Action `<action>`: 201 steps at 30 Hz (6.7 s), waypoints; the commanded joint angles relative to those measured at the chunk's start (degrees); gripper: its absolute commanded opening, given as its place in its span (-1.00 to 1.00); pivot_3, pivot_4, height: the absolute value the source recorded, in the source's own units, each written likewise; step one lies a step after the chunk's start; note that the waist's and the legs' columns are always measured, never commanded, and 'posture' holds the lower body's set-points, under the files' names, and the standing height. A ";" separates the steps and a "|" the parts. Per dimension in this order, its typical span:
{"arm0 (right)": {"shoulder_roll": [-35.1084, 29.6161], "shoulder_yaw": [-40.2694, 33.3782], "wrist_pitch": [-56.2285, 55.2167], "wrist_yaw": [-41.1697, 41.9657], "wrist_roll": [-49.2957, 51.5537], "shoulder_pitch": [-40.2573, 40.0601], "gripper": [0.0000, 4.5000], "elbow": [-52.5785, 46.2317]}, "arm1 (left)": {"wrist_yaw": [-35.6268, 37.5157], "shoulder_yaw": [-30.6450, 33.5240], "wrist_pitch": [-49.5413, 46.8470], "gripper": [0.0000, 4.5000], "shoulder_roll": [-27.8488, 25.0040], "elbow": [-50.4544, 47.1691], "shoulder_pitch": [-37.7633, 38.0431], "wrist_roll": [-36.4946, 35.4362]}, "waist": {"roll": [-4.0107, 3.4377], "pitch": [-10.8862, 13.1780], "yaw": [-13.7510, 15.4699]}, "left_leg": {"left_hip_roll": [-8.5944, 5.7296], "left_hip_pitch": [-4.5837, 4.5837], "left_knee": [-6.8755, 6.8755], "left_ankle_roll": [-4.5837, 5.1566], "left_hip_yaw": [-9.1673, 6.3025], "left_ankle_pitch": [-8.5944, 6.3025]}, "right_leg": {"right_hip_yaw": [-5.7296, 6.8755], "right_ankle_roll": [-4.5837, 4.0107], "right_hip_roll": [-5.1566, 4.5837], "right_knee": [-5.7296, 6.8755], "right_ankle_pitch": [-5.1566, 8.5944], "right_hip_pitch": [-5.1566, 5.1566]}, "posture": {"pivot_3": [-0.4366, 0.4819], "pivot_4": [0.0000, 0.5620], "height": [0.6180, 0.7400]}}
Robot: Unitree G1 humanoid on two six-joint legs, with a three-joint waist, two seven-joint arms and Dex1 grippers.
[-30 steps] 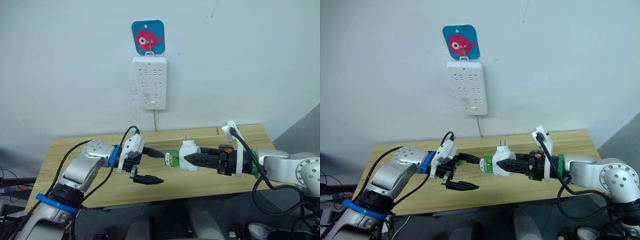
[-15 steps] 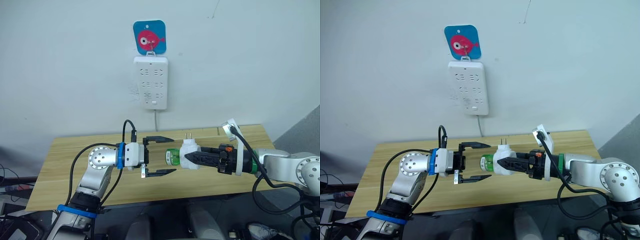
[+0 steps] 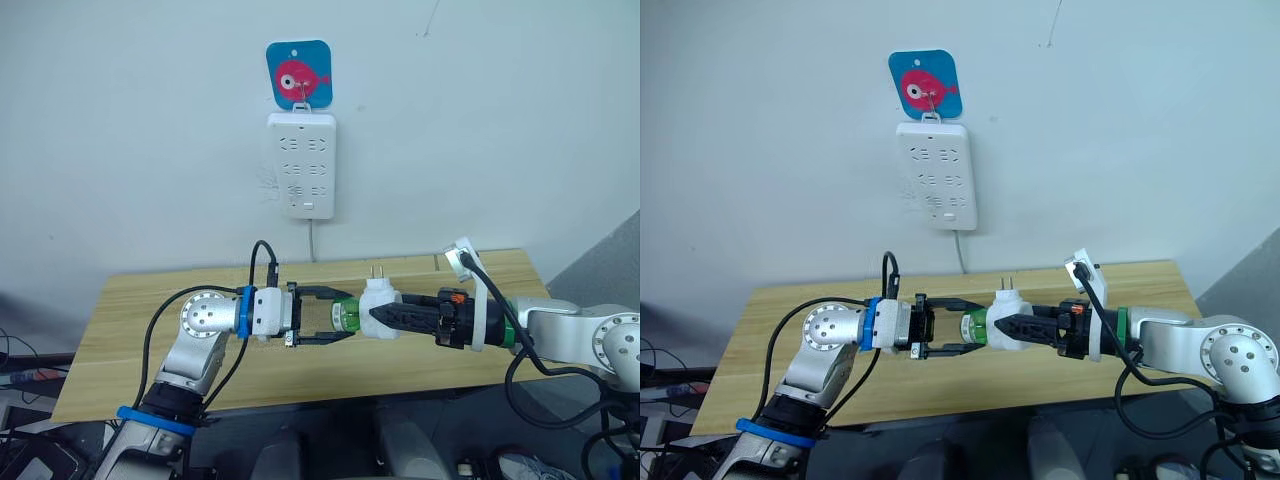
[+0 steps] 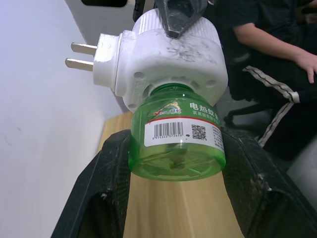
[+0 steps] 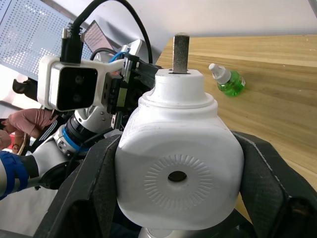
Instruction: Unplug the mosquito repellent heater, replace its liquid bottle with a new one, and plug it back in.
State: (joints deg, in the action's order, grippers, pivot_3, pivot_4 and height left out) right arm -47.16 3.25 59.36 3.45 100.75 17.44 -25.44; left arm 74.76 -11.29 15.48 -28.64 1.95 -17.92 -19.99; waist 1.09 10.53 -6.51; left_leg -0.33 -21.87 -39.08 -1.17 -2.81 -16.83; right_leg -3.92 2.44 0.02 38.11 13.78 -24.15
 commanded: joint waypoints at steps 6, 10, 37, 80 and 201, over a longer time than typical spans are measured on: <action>-1.70 -1.10 1.25 5.98 -3.49 0.75 0.32 -4.22 | 7.86 -3.43 -59.41 0.00 -16.69 -4.39 -14.30 -19.69 | 0.01 0.01 -0.23 | 0.01 -0.01 -0.01 0.01 -0.11 0.00 | 0.23 0.28 0.23 0.02 0.17 0.00 | -0.41 -0.48 0.88; -1.82 -1.31 0.69 7.28 -4.21 0.51 0.32 -4.60 | 10.62 -4.09 -67.67 0.00 -18.53 -2.44 -17.78 -21.78 | 0.01 0.01 -0.46 | 0.03 -0.01 0.02 0.01 -0.07 0.00 | 0.20 0.28 0.24 -0.01 0.18 -0.03 | -0.41 -0.48 0.88; -0.95 -2.30 -1.41 4.13 -0.71 0.35 0.32 -2.91 | 6.57 0.19 -53.83 0.88 -17.54 -7.73 -8.29 -16.39 | 0.01 0.01 0.15 | 0.01 -0.01 0.02 0.00 0.01 0.00 | -0.01 0.01 0.11 -0.03 0.03 -0.07 | -0.41 -0.48 0.88; -1.31 -2.07 0.12 5.58 -0.90 0.95 0.32 -2.96 | 8.84 -1.74 -48.89 -0.03 -18.27 -7.54 -12.14 -16.89 | 0.01 0.00 0.22 | 0.02 -0.03 0.01 0.01 -0.07 0.00 | 0.19 0.12 0.18 -0.03 0.07 -0.01 | -0.37 -0.48 0.88; 26.40 8.42 -37.75 0.94 -82.03 -2.32 -0.61 18.86 | -24.06 4.03 -25.08 0.88 -2.78 -22.35 17.55 2.23 | -0.02 0.09 -1.43 | -0.01 0.09 0.15 0.06 0.15 0.00 | -0.04 0.24 0.09 -0.15 0.06 -0.04 | -0.33 -0.38 0.88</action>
State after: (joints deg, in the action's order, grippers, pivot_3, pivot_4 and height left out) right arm -21.29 10.50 28.78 2.99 24.14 14.12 -10.46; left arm 50.70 -6.81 -8.70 -30.83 -16.88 -0.51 -17.02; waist 1.07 10.62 -7.93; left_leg -0.33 -21.77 -38.93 -1.10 -2.66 -16.84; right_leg -3.97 2.68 0.11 37.96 13.84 -24.18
